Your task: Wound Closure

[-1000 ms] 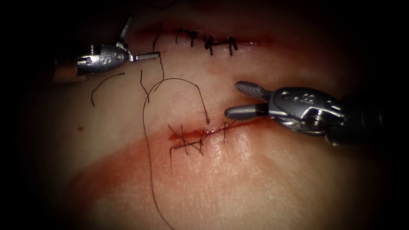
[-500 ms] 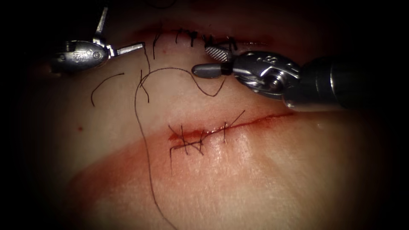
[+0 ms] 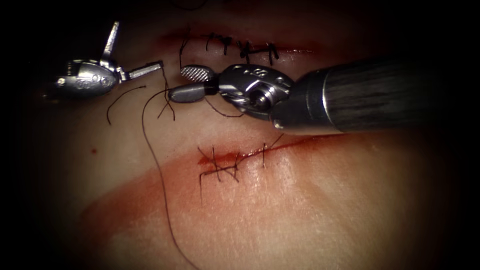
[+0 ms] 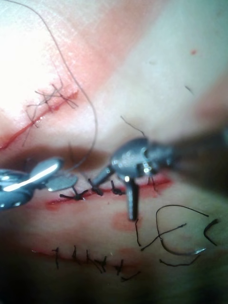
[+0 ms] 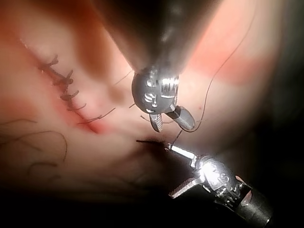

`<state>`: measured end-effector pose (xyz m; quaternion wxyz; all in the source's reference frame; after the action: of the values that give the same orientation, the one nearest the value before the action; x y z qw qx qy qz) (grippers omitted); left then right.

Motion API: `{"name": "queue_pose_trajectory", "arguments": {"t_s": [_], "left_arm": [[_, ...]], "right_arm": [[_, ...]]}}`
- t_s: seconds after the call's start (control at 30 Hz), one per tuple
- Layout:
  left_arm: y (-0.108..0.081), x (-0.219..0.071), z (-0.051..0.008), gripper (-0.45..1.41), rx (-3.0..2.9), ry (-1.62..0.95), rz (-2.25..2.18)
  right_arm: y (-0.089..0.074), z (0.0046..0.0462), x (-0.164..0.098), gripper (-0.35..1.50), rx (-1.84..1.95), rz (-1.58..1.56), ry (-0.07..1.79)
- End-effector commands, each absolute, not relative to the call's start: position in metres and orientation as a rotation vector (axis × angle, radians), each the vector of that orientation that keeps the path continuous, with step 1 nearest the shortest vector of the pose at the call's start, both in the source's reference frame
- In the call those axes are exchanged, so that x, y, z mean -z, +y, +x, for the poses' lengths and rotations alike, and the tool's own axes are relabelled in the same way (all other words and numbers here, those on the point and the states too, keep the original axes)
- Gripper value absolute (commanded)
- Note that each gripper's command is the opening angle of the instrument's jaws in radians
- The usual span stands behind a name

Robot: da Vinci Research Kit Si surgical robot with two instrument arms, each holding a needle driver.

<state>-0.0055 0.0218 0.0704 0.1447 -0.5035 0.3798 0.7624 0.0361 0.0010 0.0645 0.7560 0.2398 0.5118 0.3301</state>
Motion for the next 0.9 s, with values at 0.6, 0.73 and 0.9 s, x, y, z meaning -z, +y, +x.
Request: {"name": "queue_pose_trajectory", "arguments": {"t_s": [0.6, 0.73, 0.9], "left_arm": [[0.0212, -0.0729, -0.006, 1.03, -2.235, 1.11, -1.417], [0.0207, -0.0723, -0.0061, 1.03, -2.236, 1.109, -1.411], [0.0206, -0.0721, -0.0062, 1.03, -2.237, 1.11, -1.408]], "right_arm": [[0.0007, 0.037, -0.0639, 0.89, -0.713, 0.533, 1.123], [0.0006, 0.0376, -0.0653, 0.87, -0.72, 0.534, 1.11], [0.0004, 0.038, -0.0654, 0.5, -0.717, 0.542, 1.108]]}}
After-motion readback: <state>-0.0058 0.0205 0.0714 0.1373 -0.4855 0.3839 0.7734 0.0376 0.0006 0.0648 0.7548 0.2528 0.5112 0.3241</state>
